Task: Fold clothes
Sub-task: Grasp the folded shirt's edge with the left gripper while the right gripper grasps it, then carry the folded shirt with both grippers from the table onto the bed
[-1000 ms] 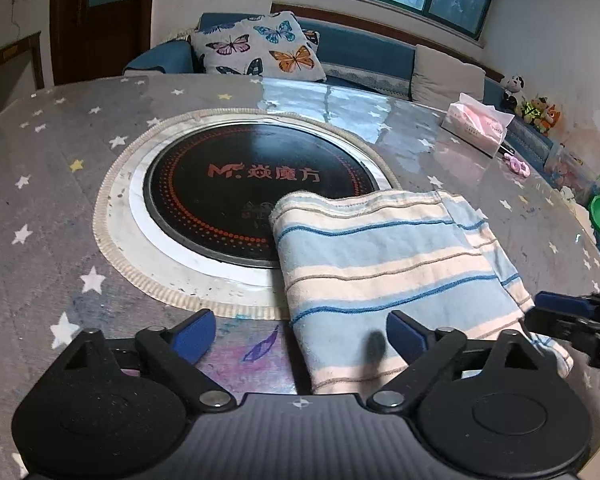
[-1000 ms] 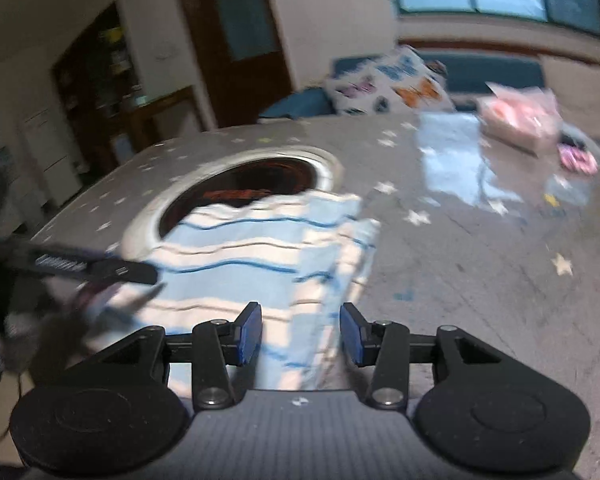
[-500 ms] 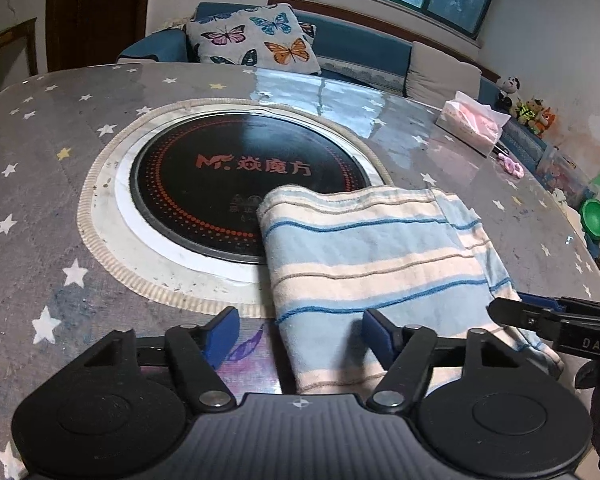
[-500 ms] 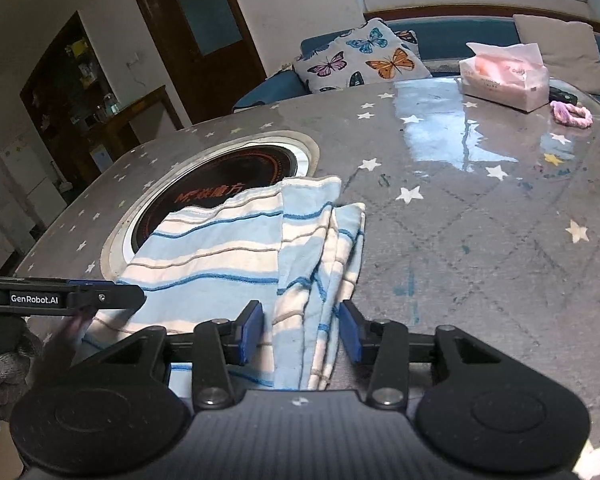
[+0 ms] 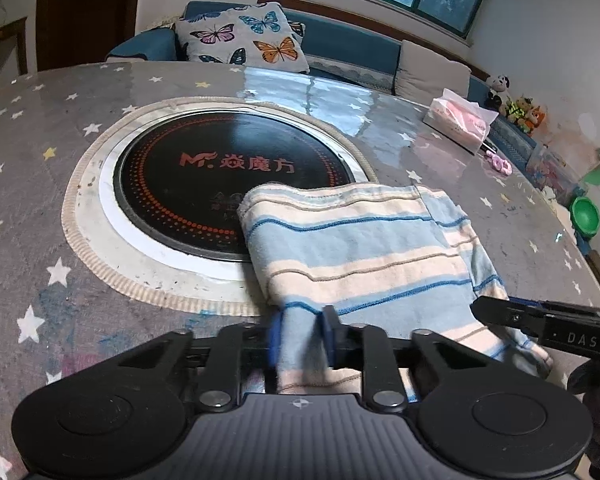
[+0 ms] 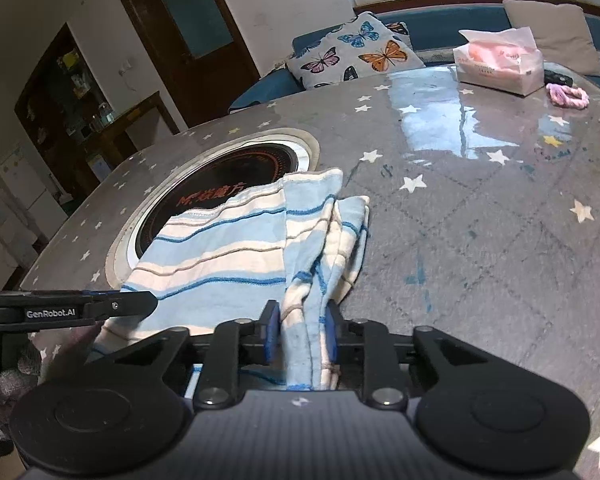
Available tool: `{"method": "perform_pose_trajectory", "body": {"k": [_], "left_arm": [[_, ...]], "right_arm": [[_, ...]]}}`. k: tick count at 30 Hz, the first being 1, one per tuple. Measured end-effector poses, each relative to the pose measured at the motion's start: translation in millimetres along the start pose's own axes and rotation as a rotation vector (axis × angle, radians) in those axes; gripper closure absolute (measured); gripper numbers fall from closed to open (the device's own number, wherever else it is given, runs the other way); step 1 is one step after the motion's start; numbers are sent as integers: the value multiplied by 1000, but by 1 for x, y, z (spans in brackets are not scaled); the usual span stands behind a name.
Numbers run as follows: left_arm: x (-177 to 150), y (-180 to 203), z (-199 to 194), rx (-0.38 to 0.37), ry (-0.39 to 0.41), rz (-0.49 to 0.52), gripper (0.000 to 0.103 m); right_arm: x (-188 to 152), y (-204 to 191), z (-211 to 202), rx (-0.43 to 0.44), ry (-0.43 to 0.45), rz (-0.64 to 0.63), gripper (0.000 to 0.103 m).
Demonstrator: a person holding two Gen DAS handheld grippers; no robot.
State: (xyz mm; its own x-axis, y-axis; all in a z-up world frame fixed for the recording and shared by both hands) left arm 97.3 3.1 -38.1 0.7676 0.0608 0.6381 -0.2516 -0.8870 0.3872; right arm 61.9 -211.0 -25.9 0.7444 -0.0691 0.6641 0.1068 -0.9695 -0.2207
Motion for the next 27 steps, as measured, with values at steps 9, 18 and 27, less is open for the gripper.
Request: {"method": "perform_pose_trajectory", "body": {"k": [9,18,27], "left_arm": [[1,-3,-3,-7,-1,-17,70],[1,1,1,-6,4,-5,77],[1,-13,-16,9,50,-76,91]], "right_arm": [[2,2,3,0,-18,13,78],[4,-2,7,-1,-25,-19,80],[14,-19,2,35,-20,-44,89]]}}
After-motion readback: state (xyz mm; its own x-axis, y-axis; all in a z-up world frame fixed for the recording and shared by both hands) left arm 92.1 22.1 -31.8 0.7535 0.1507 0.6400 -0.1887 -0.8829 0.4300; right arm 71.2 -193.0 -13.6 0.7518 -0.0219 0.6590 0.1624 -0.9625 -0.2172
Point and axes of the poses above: each gripper's, at about its wrist camera, not at the fingertips, and z roughly the way its jaws point, y to its right, x to its top, the point moved 4 cm from there along z, roughly the way its jaws point, and after that the axes turned 12 degrees about -x, right-handed, at the moved point
